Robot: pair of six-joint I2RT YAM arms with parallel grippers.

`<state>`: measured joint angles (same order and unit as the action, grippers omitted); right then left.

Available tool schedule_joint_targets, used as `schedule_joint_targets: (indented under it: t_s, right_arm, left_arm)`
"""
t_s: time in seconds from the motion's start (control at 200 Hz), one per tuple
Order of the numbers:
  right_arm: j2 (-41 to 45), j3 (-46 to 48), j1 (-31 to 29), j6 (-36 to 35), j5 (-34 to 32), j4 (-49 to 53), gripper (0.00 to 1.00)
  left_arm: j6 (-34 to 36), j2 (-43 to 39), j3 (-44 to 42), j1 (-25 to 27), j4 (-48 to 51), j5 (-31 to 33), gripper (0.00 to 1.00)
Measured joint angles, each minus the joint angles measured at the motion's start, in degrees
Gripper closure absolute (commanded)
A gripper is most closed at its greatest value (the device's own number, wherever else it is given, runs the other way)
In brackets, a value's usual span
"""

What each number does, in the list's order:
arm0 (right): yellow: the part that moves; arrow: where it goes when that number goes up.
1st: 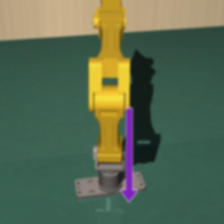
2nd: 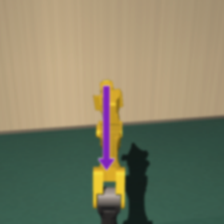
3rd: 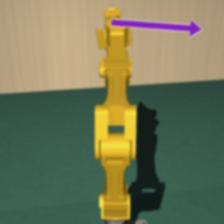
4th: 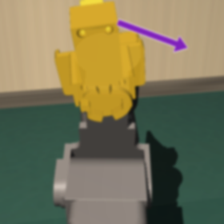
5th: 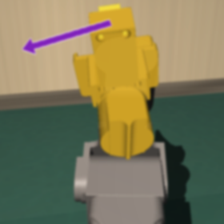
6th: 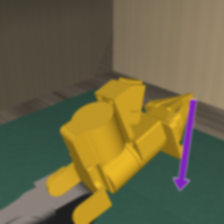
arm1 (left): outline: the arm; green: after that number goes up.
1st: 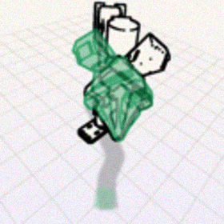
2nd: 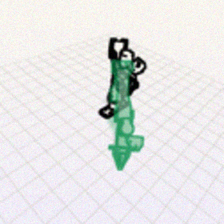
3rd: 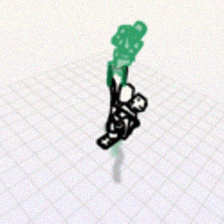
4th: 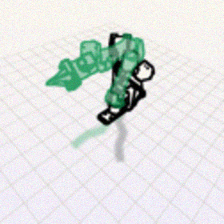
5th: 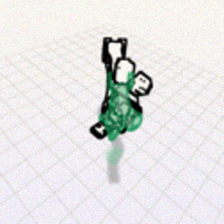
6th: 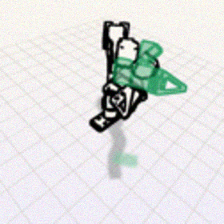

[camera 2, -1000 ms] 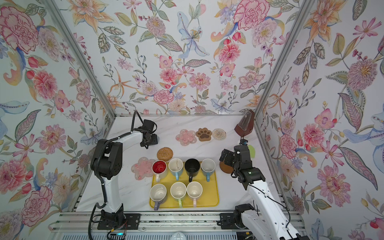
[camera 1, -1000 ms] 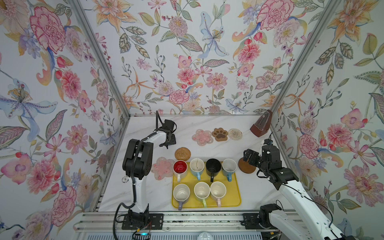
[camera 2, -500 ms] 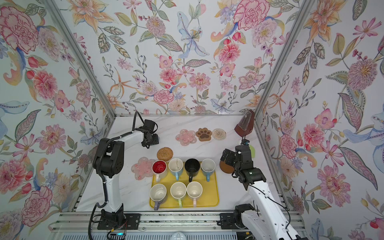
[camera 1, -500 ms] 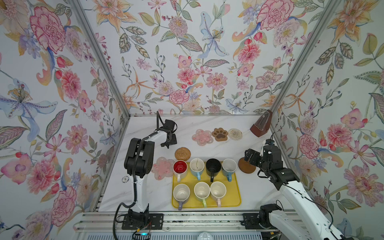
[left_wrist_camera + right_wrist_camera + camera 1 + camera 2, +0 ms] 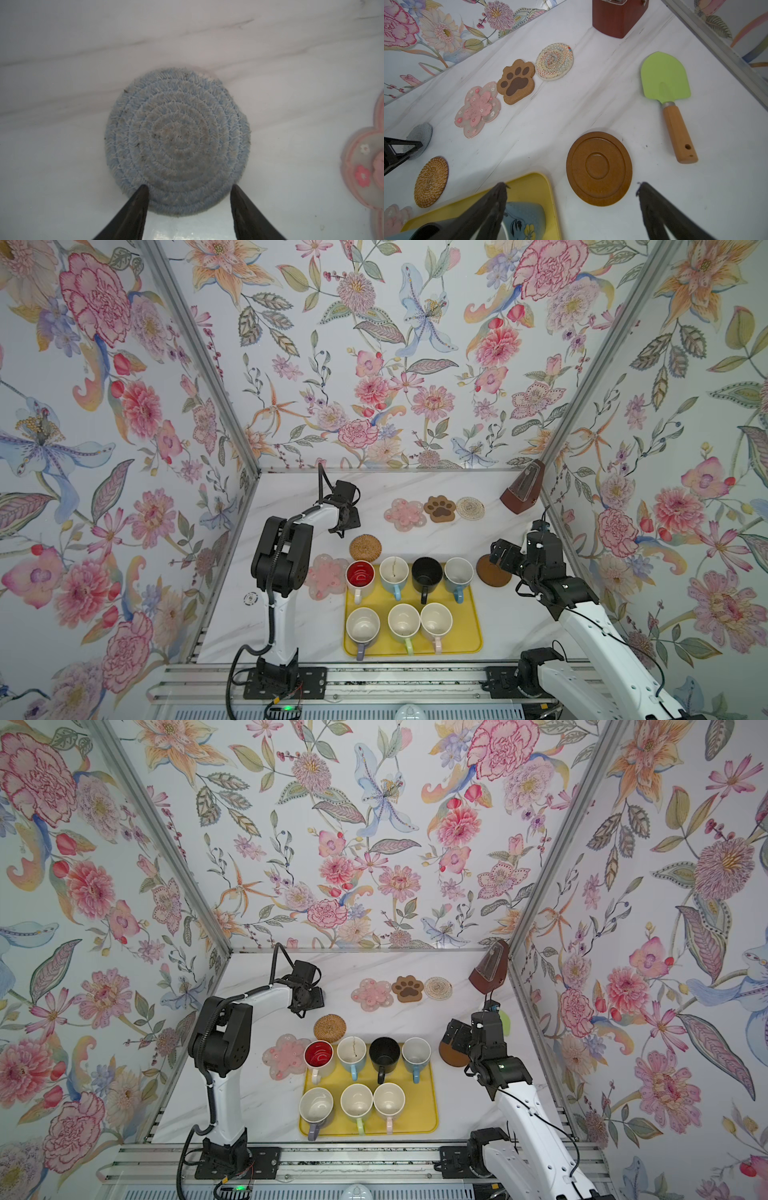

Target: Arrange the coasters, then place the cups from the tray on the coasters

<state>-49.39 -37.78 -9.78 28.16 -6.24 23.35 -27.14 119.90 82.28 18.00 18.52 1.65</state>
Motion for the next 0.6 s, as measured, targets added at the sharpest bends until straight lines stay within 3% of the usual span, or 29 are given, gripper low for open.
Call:
schedule_joint_targets:
  t_s: [0.6]
  right_arm:
    - [-0.52, 0.0, 0.57, 0.0, 1.16, 0.0, 0.01]
  left_arm:
    - [-4.07, -0.5, -1.95, 5.62, -4.94, -2.99, 0.35]
